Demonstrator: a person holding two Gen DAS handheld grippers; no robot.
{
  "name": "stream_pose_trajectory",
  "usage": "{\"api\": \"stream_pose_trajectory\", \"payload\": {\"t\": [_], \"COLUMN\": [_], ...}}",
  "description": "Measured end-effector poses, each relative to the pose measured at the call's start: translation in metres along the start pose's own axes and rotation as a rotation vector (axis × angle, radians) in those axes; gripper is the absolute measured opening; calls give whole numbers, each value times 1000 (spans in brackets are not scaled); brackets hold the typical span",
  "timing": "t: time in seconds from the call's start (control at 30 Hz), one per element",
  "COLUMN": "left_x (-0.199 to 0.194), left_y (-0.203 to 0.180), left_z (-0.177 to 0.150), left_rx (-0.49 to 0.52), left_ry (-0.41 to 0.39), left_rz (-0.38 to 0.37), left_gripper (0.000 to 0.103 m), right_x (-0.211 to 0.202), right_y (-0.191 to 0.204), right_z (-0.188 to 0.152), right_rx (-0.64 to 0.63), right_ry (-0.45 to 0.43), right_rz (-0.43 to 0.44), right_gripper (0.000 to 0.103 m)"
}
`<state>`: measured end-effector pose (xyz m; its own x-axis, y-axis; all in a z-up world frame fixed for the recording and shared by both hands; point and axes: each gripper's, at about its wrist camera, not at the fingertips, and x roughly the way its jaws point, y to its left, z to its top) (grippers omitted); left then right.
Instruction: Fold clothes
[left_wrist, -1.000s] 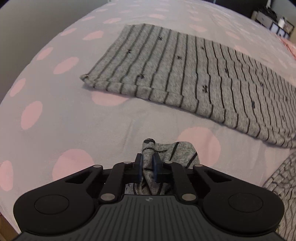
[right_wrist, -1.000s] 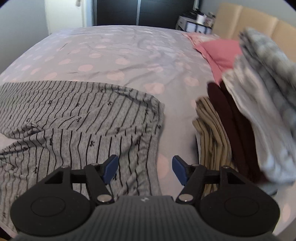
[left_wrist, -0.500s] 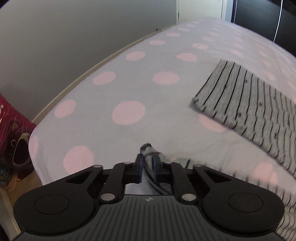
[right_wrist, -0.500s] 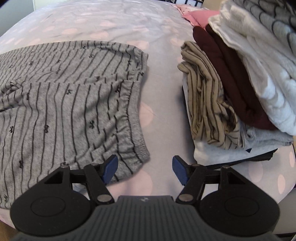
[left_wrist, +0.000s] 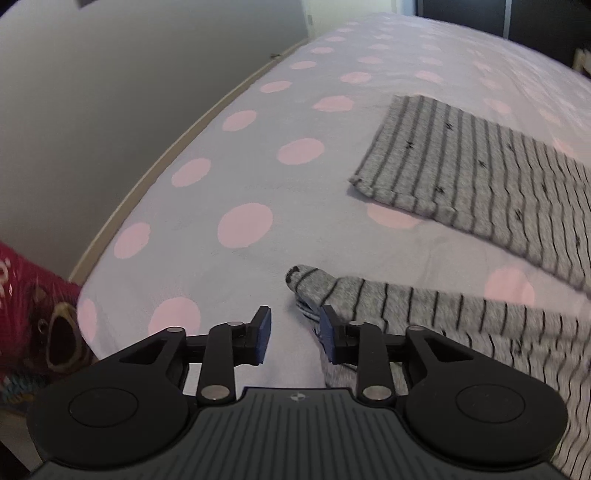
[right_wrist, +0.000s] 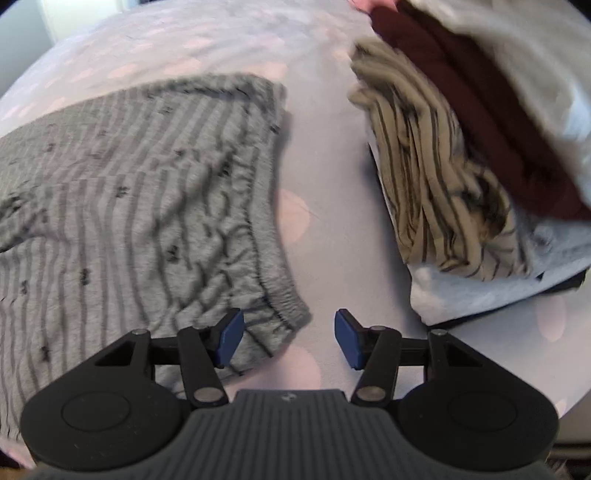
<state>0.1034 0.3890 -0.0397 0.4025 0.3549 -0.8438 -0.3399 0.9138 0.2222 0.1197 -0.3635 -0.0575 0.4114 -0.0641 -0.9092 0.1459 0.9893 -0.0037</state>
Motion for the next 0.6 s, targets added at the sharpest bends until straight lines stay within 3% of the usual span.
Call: {"api": "stream_pose_trajectory", "payload": {"t": [0.1, 0.2, 0.3, 0.33, 0.43, 0.6], "left_x": [-19, -31, -30, -28, -17, 21], "left_y": [-13, -29, -51, -58, -83, -112], "left_z": [-4, -17, -39, -47, -73, -98], "left_rx": [45, 75, 140, 166, 266, 391], "left_ry": [-23, -25, -7, -5, -32, -18], "left_rz": [-20, -67, -96, -99, -61, 49], "left_gripper": [44, 45, 46, 46, 46, 44], "right_x": [21, 38, 39, 39, 36, 29], "right_y": [-6, -4, 11, 15, 24, 22], "right_z": [3, 1, -2, -3, -2, 0], "right_rx": [102, 128, -4, -37, -88, -108], "right_ry": [50, 99, 90, 88, 89, 110], "right_rz": [33, 85, 77, 65, 16, -28], "right_gripper": [58, 55, 23, 17, 11, 9]}}
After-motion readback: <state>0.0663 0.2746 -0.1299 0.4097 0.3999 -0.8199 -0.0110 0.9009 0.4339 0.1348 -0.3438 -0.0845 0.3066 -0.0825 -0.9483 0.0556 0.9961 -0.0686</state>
